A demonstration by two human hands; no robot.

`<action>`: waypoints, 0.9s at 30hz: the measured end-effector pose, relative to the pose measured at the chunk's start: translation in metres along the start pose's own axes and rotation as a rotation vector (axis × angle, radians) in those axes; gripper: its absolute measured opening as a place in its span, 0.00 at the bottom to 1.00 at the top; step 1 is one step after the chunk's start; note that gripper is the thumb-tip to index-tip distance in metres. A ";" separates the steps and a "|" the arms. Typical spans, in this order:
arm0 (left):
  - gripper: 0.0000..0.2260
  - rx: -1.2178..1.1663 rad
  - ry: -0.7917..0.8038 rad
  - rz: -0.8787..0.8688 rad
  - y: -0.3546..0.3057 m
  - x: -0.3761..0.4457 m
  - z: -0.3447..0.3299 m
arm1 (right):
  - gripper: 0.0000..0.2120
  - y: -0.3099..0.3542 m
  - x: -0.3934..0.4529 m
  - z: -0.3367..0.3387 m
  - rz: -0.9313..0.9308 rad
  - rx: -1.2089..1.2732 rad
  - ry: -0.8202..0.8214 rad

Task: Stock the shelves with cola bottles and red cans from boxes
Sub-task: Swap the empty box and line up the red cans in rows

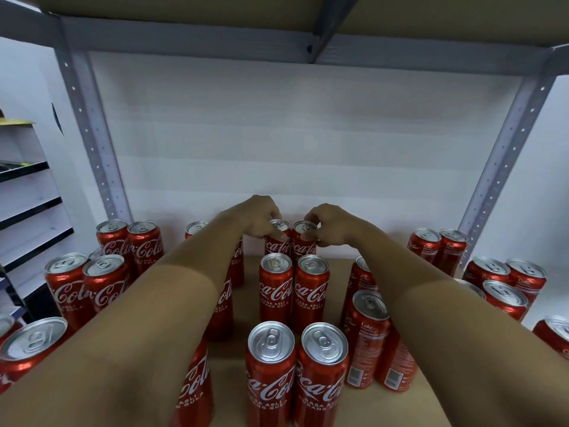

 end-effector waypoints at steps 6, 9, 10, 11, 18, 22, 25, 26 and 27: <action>0.24 -0.025 -0.022 -0.009 -0.002 -0.002 -0.002 | 0.14 -0.002 0.003 0.000 -0.007 0.006 -0.003; 0.25 -0.025 -0.019 -0.018 -0.004 -0.001 -0.003 | 0.12 -0.005 0.003 0.001 -0.021 0.016 -0.004; 0.25 -0.013 -0.017 -0.022 -0.005 -0.001 -0.003 | 0.13 -0.005 0.003 0.002 -0.025 0.029 -0.004; 0.25 0.001 -0.014 -0.026 -0.005 0.000 -0.003 | 0.13 -0.005 0.002 0.002 -0.028 0.046 -0.006; 0.28 -0.021 -0.003 0.005 -0.001 0.001 -0.004 | 0.15 -0.005 -0.004 0.000 -0.034 0.068 -0.023; 0.27 -0.022 0.007 0.005 -0.001 0.000 -0.004 | 0.15 -0.005 -0.005 0.001 -0.020 0.052 -0.018; 0.27 -0.016 0.009 0.005 0.000 -0.003 -0.003 | 0.16 -0.003 -0.007 0.003 -0.014 0.035 -0.006; 0.27 -0.023 0.011 0.012 0.000 -0.004 -0.003 | 0.16 -0.003 -0.008 0.003 -0.016 0.035 -0.003; 0.27 -0.032 0.012 0.019 0.000 -0.005 -0.002 | 0.16 -0.003 -0.009 0.003 -0.020 0.032 -0.005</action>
Point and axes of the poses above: each hand's wrist, its own x-axis towards the middle knuckle, its own z-axis out of the back of the hand, y = z × x, the point moved 4 cm from there along x, towards the middle knuckle, and after that the axes turned 12 degrees about -y, right-handed, at the moved point
